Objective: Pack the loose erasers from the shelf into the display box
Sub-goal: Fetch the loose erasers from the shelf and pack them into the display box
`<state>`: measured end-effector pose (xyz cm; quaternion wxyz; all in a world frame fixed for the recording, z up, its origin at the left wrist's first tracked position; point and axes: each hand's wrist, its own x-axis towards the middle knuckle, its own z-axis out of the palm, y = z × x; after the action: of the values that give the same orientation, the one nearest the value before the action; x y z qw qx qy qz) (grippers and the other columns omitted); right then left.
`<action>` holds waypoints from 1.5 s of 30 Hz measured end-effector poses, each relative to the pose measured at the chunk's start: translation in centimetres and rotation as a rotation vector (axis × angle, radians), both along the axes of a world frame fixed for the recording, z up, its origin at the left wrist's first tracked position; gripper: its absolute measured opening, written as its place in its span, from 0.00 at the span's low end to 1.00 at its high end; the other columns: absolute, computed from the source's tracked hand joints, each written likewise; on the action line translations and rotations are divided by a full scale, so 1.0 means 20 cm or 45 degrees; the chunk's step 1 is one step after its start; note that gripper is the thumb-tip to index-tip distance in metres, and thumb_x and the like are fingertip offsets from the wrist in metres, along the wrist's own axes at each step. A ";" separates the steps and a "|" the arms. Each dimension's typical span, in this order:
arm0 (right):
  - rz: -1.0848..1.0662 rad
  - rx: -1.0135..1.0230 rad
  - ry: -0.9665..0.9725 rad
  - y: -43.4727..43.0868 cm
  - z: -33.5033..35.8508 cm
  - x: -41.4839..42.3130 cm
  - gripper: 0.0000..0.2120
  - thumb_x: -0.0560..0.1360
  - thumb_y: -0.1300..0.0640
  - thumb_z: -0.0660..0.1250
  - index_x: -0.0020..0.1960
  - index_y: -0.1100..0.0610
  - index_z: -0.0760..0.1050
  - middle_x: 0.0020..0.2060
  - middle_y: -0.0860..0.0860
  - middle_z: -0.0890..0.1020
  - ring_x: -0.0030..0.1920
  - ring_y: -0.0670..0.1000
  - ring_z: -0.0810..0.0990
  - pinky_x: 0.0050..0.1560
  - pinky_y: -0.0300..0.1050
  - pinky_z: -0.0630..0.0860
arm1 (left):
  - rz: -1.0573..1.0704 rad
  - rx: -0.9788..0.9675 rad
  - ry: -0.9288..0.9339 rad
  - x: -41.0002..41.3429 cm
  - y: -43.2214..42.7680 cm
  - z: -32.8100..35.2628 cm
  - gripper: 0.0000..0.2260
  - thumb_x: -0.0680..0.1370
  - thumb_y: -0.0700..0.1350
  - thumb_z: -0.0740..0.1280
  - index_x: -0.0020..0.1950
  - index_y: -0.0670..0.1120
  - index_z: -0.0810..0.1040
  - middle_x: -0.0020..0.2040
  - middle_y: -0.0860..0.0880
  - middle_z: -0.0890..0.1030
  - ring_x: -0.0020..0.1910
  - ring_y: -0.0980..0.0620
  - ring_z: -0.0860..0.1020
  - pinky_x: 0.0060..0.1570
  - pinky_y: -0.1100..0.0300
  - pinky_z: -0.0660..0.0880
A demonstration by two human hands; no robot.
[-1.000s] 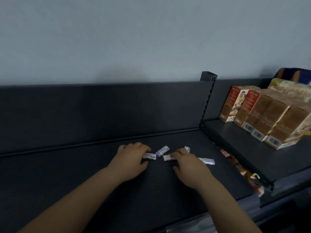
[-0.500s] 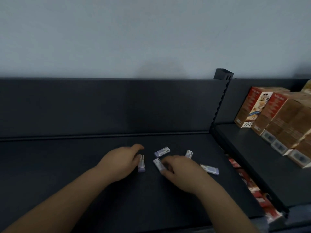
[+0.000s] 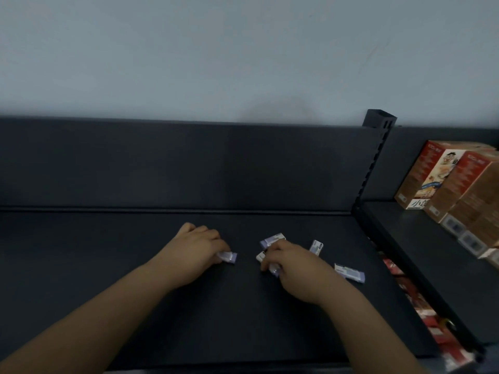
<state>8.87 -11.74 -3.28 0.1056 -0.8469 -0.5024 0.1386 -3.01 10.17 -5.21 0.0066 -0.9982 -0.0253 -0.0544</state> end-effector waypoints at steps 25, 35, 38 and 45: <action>0.091 0.548 0.046 0.99 0.15 -0.82 0.12 0.75 0.58 0.67 0.56 0.47 0.74 0.41 0.33 0.72 0.49 0.39 0.73 0.49 0.32 0.72 | 0.048 -0.356 -0.250 -0.90 0.83 0.14 0.12 0.79 0.52 0.63 0.63 0.59 0.74 0.52 0.61 0.72 0.50 0.62 0.72 0.54 0.59 0.71; 0.085 0.598 0.073 1.45 0.09 -1.25 0.13 0.74 0.59 0.68 0.56 0.45 0.75 0.44 0.36 0.76 0.50 0.41 0.74 0.50 0.36 0.73 | 0.067 -0.373 -0.243 -1.33 1.28 0.14 0.13 0.78 0.51 0.65 0.63 0.57 0.75 0.50 0.57 0.73 0.49 0.55 0.73 0.50 0.52 0.73; 0.118 0.600 0.088 1.52 0.09 -1.30 0.15 0.73 0.58 0.69 0.57 0.45 0.75 0.47 0.38 0.78 0.50 0.41 0.76 0.52 0.39 0.75 | 0.089 -0.379 -0.242 -1.42 1.33 0.14 0.13 0.79 0.50 0.65 0.63 0.57 0.75 0.51 0.56 0.72 0.50 0.55 0.73 0.51 0.54 0.73; 0.267 0.448 0.094 1.62 0.10 -1.33 0.13 0.75 0.55 0.67 0.59 0.46 0.77 0.48 0.40 0.75 0.47 0.41 0.76 0.49 0.35 0.73 | 0.187 -0.428 -0.252 -1.52 1.37 0.11 0.13 0.79 0.51 0.63 0.64 0.57 0.75 0.53 0.57 0.72 0.52 0.55 0.72 0.53 0.56 0.73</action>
<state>-17.71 20.61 -1.28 0.2552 -0.7527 -0.6002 0.0898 -33.42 37.56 -2.99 -0.1585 -0.9705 -0.1073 -0.1466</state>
